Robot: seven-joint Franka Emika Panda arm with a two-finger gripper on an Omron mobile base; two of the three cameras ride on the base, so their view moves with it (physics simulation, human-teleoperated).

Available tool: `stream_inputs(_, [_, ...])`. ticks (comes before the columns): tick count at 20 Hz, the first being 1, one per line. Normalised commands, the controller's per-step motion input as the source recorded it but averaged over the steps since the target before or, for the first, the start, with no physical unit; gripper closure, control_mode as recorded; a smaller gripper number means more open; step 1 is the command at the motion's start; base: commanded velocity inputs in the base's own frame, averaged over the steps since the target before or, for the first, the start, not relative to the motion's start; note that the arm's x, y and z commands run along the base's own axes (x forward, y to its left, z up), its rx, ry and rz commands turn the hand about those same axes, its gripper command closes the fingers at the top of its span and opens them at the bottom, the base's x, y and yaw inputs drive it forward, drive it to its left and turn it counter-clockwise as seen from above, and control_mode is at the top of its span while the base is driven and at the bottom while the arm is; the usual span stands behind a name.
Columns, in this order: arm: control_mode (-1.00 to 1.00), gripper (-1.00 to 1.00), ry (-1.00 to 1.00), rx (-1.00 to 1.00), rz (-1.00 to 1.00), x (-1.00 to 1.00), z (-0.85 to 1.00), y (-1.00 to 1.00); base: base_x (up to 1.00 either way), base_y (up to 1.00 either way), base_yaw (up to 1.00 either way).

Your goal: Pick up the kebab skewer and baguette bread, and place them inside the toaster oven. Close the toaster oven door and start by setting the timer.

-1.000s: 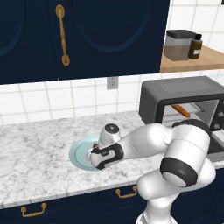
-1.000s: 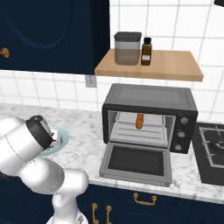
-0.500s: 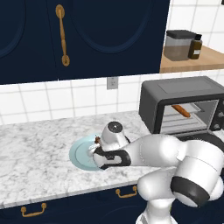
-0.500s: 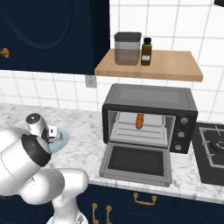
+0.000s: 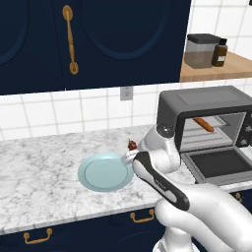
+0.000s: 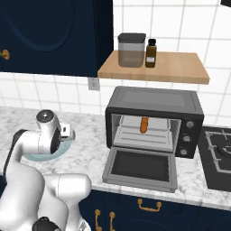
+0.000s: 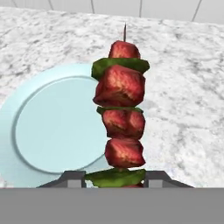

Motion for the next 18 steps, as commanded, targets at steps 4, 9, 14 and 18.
stream_inputs(4, [-1.0,1.0,0.02,0.0,0.0,-0.67,0.75,-0.79,0.0,0.0,0.0])
stream_inputs(9, [-1.0,1.0,0.0,0.0,0.0,-0.71,0.48,-0.96,0.0,0.0,0.0])
stream_inputs(14, [-1.0,1.0,0.0,0.0,0.0,-0.45,0.33,-0.87,0.0,0.0,0.0])
stream_inputs(18, [-1.0,1.0,0.0,0.01,0.0,-0.28,0.06,-0.86,0.0,0.0,0.0])
